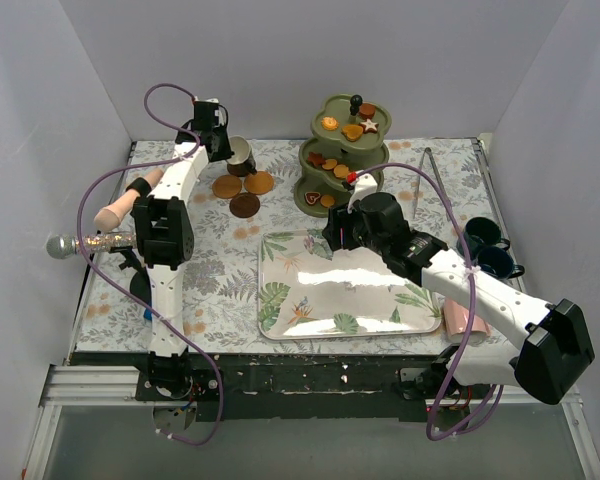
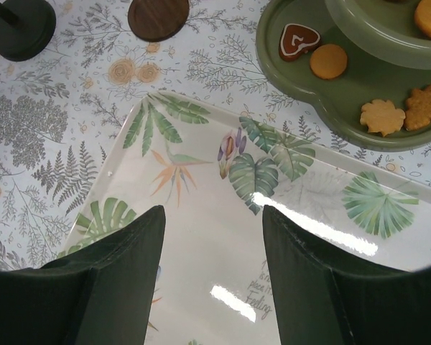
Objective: Serve the afternoon tea
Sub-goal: Place the cup on the coaster.
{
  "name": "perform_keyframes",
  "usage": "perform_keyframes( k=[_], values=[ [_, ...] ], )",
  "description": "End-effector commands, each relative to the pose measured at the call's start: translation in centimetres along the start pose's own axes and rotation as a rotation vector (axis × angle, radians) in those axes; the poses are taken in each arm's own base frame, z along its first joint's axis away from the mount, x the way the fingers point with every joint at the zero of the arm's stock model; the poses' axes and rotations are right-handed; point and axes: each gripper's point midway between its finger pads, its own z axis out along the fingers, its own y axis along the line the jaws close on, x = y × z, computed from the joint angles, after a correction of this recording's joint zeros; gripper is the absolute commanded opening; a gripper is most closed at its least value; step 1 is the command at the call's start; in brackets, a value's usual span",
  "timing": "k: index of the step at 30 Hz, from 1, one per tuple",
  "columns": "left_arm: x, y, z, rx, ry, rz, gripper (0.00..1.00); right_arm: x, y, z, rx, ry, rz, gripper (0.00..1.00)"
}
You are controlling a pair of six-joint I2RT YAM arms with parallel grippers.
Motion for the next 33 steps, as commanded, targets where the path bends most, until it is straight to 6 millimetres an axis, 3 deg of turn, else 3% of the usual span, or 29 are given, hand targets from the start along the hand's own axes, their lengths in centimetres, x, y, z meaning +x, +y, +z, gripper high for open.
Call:
perform_keyframes(
  k=[1,26,33],
  values=[
    [-6.7,-0.8,-2.1,0.043,-0.201,-0.018,0.00,-2.1,0.4,-0.2,-0.011,-0.048,0.014,0.64],
    [-5.8,0.7,-0.3,0.012,-0.177,-0.025,0.00,-1.3,0.3,0.1,-0.004,-0.014,0.020,0.64],
    [-5.7,0.8,-0.1,0.010,-0.174,-0.026,0.22,-1.0,0.4,0.2,-0.009,-0.001,0.022,0.63]
  ],
)
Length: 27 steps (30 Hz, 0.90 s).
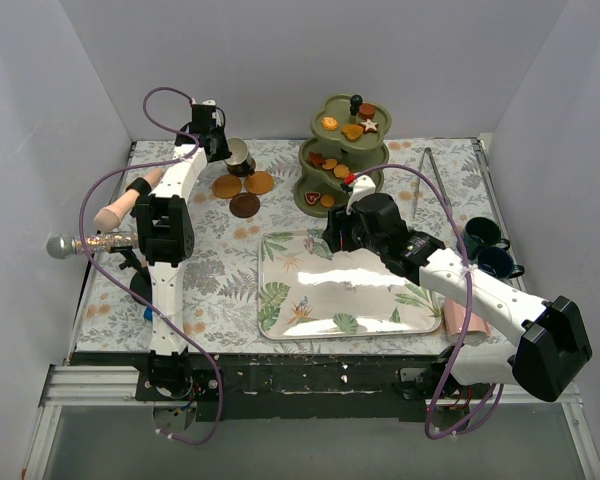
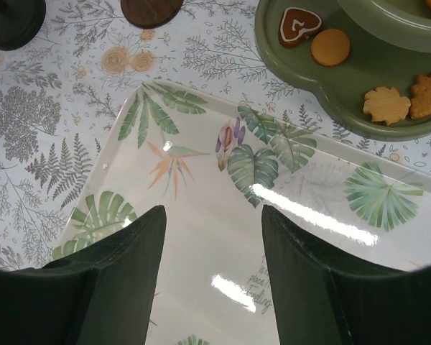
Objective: Serve the afternoon tea
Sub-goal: Place the cup on the coaster.
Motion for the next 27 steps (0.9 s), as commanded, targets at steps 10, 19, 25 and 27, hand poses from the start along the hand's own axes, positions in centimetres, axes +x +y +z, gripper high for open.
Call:
perform_keyframes(
  k=[10,19,25,27],
  values=[
    [-5.3,-0.6,-2.0,0.025,-0.142,-0.021,0.41,-1.3,0.4,-0.1,-0.011,-0.019,0.020,0.63],
    [-5.2,-0.7,-1.7,0.027,-0.143,-0.033,0.39,-0.9,0.2,0.0,-0.005,-0.008,0.025,0.63],
    [-5.2,-0.7,-1.4,0.029,-0.147,-0.039,0.30,-0.6,0.1,0.1,0.001,0.001,0.027,0.63],
    [-5.2,-0.7,-1.5,0.029,-0.147,-0.042,0.28,-0.5,0.0,0.1,0.005,0.001,0.024,0.63]
  ],
)
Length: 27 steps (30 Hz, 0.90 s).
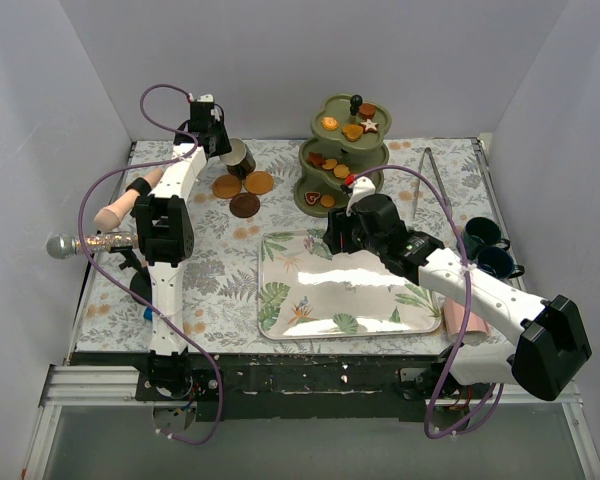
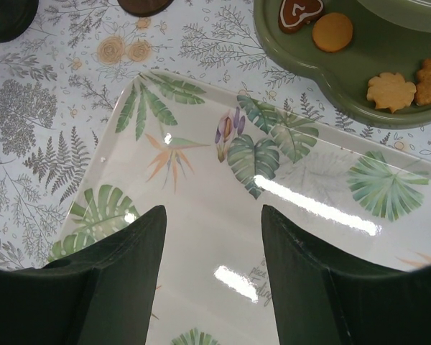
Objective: Serve the afternoon tea
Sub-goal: Place the cup on the coaster.
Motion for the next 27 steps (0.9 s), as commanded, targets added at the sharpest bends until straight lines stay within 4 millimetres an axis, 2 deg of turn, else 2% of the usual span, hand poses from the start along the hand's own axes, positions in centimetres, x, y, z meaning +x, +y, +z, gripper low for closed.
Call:
perform_keyframes(
  k=[1,7,10,27],
  values=[
    [-3.2,-0.3,-1.2,0.011,-0.079,-0.017,0.29,-1.2,0.1,0.1,-0.001,-0.025,0.010,0.63],
    [-3.2,-0.2,-1.2,0.006,-0.082,-0.033,0.18,-1.0,0.1,0.2,0.001,-0.019,0.009,0.63],
    [-3.2,-0.2,-1.0,0.006,-0.086,-0.040,0.18,-0.9,-0.1,0.2,0.008,-0.017,0.011,0.63],
    [-2.1,-0.2,0.1,0.019,-0.062,-0.036,0.40,-0.3,-0.2,0.5,0.012,0.009,0.012,0.63]
  ],
)
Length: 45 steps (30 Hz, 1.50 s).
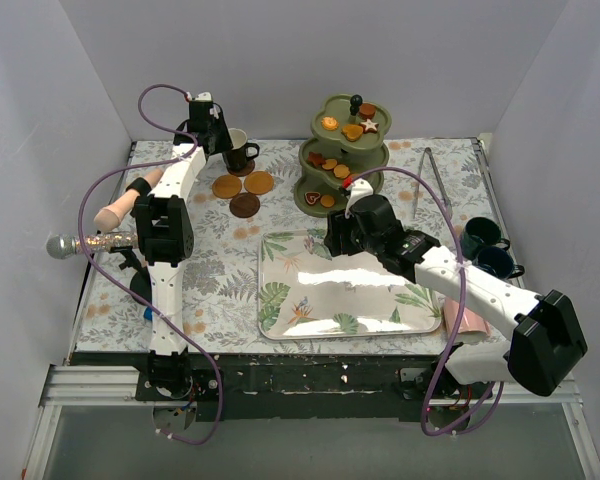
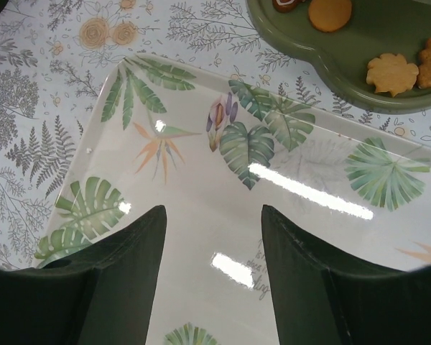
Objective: Serve the afternoon tea
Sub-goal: Place the cup on the coaster.
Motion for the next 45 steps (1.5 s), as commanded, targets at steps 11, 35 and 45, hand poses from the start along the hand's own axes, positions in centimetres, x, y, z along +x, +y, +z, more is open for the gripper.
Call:
perform_keyframes(
  k=[11,35,45],
  values=[
    [-2.1,-0.4,-0.5,0.034,-0.056,0.002,0.63,-2.4,0.0,-0.6,-0.001,-0.049,0.007,0.64],
    [-6.2,-2.6,-10.1,0.178,-0.212,0.112,0.98,-1.1,-15.0,-9.7,0.353,-0.038,0.272,0.80],
    [-3.4,-2.7,-11.6,0.208,-0.150,0.022,0.98,2.3,-18.3,-11.6,0.535,0.052,0.344,0.88]
  ],
)
